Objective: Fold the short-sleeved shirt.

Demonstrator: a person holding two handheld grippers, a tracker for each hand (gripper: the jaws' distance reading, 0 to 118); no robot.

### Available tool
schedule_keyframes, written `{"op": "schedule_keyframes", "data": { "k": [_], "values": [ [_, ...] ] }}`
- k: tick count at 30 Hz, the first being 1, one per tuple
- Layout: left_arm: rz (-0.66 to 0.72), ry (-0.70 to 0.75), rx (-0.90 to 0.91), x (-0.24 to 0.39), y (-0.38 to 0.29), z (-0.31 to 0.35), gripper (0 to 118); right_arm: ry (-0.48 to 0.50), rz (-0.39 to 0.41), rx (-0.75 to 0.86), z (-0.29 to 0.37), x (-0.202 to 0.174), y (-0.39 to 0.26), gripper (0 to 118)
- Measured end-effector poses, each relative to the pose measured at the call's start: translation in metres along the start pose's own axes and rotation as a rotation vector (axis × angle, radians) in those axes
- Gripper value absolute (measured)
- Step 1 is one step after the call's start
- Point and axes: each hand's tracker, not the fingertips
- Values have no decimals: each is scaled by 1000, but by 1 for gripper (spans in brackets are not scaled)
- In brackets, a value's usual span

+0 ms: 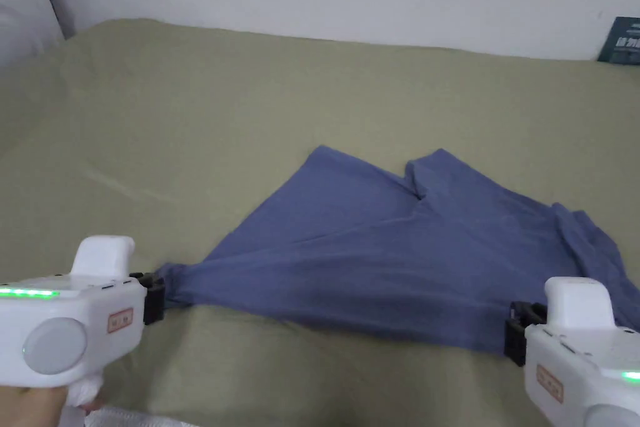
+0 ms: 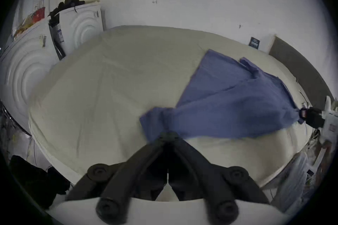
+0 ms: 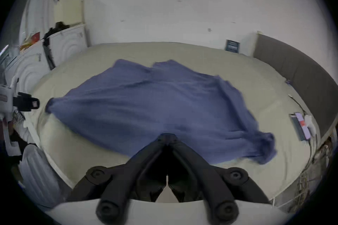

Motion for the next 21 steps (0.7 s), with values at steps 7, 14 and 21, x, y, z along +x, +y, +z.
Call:
{"op": "schedule_keyframes", "data": {
  "k": [7,14,21],
  "values": [
    [-62,62,-11,-6,0,1,0,53,86,11,-17,-62,-2,0],
    [-25,29,-76,-37,26,-34,78,91,100,-35,-28,-77,-9,0],
    [-101,102,-151,-22,46,-85,104,94,110,-69,-34,-74,-11,0]
  ]
}}
